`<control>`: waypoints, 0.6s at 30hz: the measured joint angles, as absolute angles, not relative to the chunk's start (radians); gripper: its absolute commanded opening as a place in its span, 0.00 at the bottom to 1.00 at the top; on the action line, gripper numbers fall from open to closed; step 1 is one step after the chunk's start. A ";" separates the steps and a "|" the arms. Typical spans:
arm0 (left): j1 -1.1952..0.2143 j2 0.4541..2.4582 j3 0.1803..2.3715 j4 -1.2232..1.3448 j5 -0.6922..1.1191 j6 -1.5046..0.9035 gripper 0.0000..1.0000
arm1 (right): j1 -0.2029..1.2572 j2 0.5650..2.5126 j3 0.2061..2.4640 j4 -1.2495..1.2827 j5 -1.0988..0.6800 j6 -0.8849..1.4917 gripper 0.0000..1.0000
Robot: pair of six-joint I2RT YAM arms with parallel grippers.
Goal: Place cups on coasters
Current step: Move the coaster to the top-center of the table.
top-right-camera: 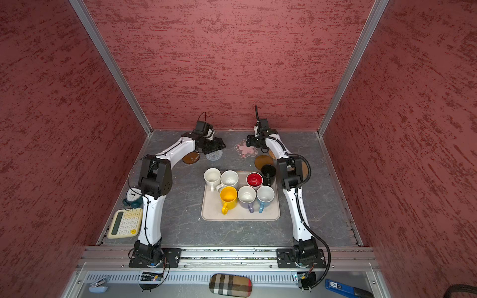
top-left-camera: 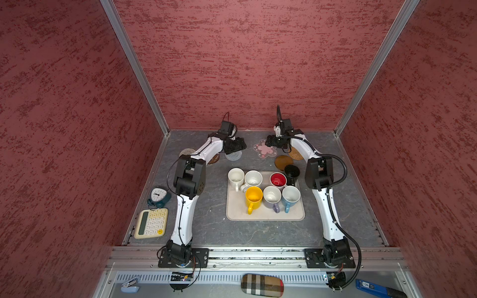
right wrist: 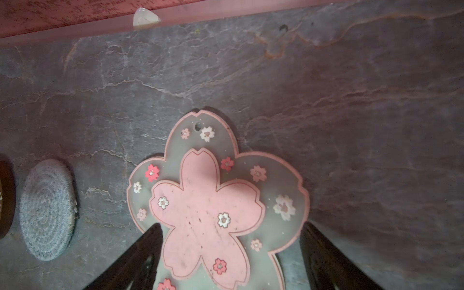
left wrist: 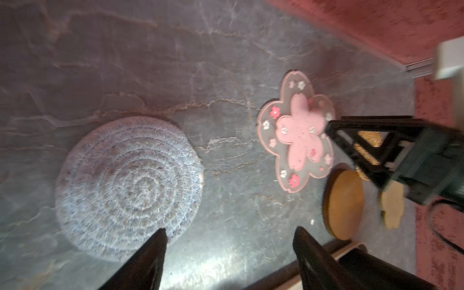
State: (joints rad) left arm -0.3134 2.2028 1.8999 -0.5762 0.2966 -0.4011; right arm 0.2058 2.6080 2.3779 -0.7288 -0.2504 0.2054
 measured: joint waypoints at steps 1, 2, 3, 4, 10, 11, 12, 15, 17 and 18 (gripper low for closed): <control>-0.313 2.173 1.896 -0.569 0.300 -0.403 0.81 | 0.205 2.610 2.378 -0.728 -0.250 0.206 0.90; -0.313 2.143 1.893 -0.561 0.304 -0.404 0.81 | 0.205 2.613 2.378 -0.725 -0.250 0.206 0.90; -0.313 2.118 1.890 -0.554 0.309 -0.404 0.82 | 0.205 2.617 2.378 -0.723 -0.251 0.207 0.90; -0.313 2.094 1.887 -0.546 0.313 -0.404 0.82 | 0.205 2.621 2.378 -0.720 -0.252 0.209 0.90; -0.311 2.030 1.824 -0.505 0.324 -0.404 0.82 | 0.205 2.632 2.378 -0.688 -0.281 0.219 0.89; -0.310 2.030 1.810 -0.504 0.326 -0.404 0.82 | 0.205 2.634 2.378 -0.684 -0.287 0.220 0.88; -0.308 2.030 1.794 -0.505 0.328 -0.404 0.82 | 0.205 2.634 2.378 -0.680 -0.291 0.220 0.87; -0.299 2.031 1.756 -0.509 0.334 -0.406 0.82 | 0.204 2.635 2.378 -0.680 -0.302 0.220 0.86; -0.292 2.031 1.746 -0.508 0.336 -0.407 0.82 | 0.204 2.635 2.378 -0.681 -0.307 0.215 0.86; -0.287 2.031 1.745 -0.508 0.336 -0.408 0.82 | 0.204 2.635 2.378 -0.682 -0.310 0.209 0.86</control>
